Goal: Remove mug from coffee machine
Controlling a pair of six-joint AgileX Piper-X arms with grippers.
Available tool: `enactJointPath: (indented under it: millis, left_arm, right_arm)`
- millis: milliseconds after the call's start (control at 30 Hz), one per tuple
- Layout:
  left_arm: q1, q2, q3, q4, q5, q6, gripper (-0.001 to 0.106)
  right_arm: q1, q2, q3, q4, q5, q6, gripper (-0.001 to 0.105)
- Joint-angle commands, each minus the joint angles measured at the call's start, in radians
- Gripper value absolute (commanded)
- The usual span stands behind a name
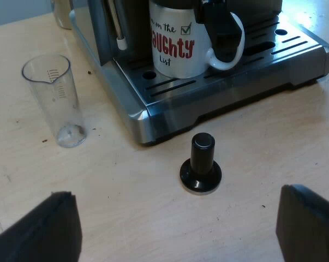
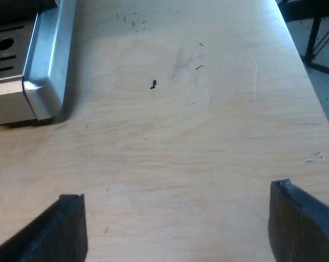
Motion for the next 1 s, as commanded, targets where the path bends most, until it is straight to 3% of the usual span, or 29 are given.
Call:
enactJointPath:
  millis: [33, 233, 600, 1000]
  left_arm:
    - [-0.007, -0.038, 0.0, -0.004, 0.006, 0.0, 0.079]
    - [-0.007, -0.038, 0.0, -0.004, -0.011, -0.049, 0.079]
    - [-0.012, 0.043, -0.06, -0.008, -0.007, -0.08, 0.079]
    - [-0.115, 0.166, -0.108, -0.13, 0.006, -0.084, 0.079]
  right_arm:
    - [0.0, -0.047, -0.004, -0.011, -0.008, 0.011, 0.07]
    - [0.0, -0.041, -0.01, -0.006, -0.077, 0.011, 0.07]
    - [0.0, 0.062, -0.144, -0.007, -0.099, 0.011, 0.07]
    - [0.139, 0.155, -0.163, -0.01, -0.099, -0.021, 0.07]
